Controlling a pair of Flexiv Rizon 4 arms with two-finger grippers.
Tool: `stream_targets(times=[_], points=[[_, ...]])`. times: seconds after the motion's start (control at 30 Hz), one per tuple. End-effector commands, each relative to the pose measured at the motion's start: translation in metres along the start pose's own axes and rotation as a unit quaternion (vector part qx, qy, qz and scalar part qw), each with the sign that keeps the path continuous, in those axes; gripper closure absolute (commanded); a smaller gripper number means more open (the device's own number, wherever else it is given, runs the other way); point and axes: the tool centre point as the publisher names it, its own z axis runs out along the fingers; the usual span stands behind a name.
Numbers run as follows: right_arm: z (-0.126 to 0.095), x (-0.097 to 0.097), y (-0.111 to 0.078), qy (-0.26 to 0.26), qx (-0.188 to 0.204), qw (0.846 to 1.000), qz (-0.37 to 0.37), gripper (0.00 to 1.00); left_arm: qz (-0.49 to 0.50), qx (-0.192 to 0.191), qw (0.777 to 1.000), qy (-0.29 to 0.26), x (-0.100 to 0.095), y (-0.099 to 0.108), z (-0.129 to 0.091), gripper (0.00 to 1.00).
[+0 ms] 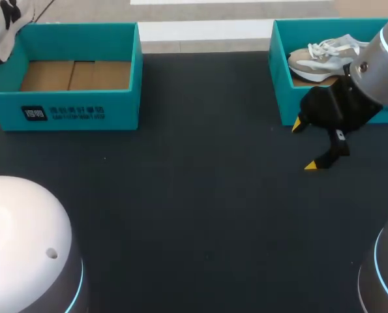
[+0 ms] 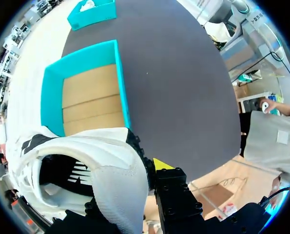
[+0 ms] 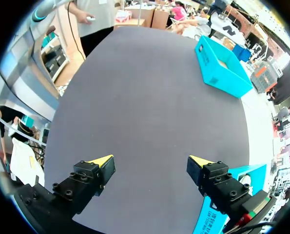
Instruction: Take the shoe out of the shoebox, open the shoe tongue, remove and reinsert the insole, then place the shoe into the shoebox
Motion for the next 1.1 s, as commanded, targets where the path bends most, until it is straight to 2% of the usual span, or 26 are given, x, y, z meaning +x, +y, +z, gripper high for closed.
stream_targets(times=[0.03, 0.2, 0.4, 0.87, 0.93, 0.97, 1.0, 1.03, 1.1], points=[[0.001, 0.0, 0.0, -0.001, 0.002, 1.0, 0.0, 0.0, 0.006, 0.0, 1.0, 0.002, -0.002, 0.011, 0.011, 1.0], [0.001, 0.0, 0.0, -0.001, 0.002, 1.0, 0.0, 0.0, 0.022, -0.003, 1.0, -0.017, -0.007, 0.02, 0.03, 1.0], [0.001, 0.0, 0.0, -0.001, 0.002, 1.0, 0.0, 0.0, -0.001, -0.001, 1.0, -0.012, -0.01, 0.013, 0.034, 1.0], [0.001, 0.0, 0.0, -0.001, 0.002, 1.0, 0.0, 0.0, -0.001, -0.001, 1.0, -0.012, -0.01, 0.013, 0.034, 1.0], [0.001, 0.0, 0.0, -0.001, 0.002, 1.0, 0.0, 0.0, 0.112, -0.025, 0.993, 0.0, -0.013, 0.007, 0.033, 1.0], [0.001, 0.0, 0.0, -0.001, 0.002, 1.0, 0.0, 0.0, 0.173, -0.01, 0.985, 0.001, -0.015, 0.007, 0.029, 1.0], [0.001, 0.0, 0.0, -0.001, 0.002, 1.0, 0.0, 0.0, 0.254, -0.013, 0.967, 0.02, -0.017, 0.008, 0.028, 1.0], [0.001, 0.0, 0.0, -0.001, 0.002, 1.0, 0.0, 0.0, 0.296, -0.043, 0.954, 0.0, -0.019, 0.01, 0.027, 1.0], [0.001, 0.0, 0.0, -0.001, 0.002, 1.0, 0.0, 0.0, 0.384, -0.073, 0.92, -0.002, -0.023, 0.013, 0.029, 1.0]])
